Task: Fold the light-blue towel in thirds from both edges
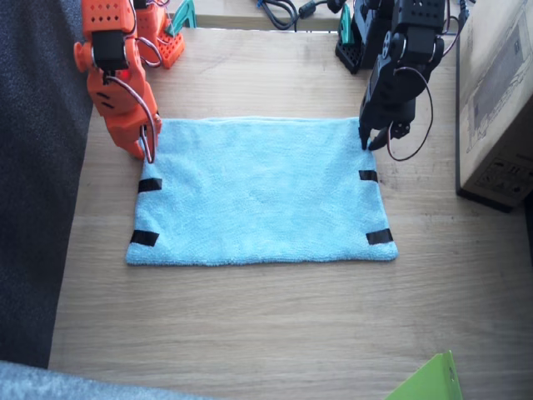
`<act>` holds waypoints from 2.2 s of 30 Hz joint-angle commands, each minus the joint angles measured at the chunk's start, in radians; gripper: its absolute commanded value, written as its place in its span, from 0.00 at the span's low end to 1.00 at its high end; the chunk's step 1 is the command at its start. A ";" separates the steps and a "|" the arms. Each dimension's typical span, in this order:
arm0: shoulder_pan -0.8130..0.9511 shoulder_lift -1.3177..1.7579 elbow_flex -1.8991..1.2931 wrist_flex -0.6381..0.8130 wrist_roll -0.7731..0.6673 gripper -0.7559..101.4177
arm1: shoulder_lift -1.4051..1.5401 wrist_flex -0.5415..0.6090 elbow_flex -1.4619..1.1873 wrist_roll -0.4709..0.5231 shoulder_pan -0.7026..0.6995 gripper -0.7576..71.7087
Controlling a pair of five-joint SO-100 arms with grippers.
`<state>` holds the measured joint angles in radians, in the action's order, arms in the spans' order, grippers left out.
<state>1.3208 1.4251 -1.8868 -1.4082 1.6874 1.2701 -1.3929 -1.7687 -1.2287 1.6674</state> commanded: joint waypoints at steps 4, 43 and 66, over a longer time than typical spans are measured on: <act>0.023 0.041 -0.018 -0.008 0.014 0.01 | -0.031 0.008 -0.025 0.003 0.000 0.01; 0.003 -0.152 0.117 -0.106 0.054 0.21 | -0.005 -0.005 -0.040 0.005 0.049 0.01; 0.023 -0.014 0.071 -0.112 0.057 0.02 | 0.020 -0.006 -0.048 0.005 0.060 0.01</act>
<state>1.3162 1.3698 -1.8178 -1.4956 1.7380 1.2778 -1.3867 -1.7856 -1.2134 1.7012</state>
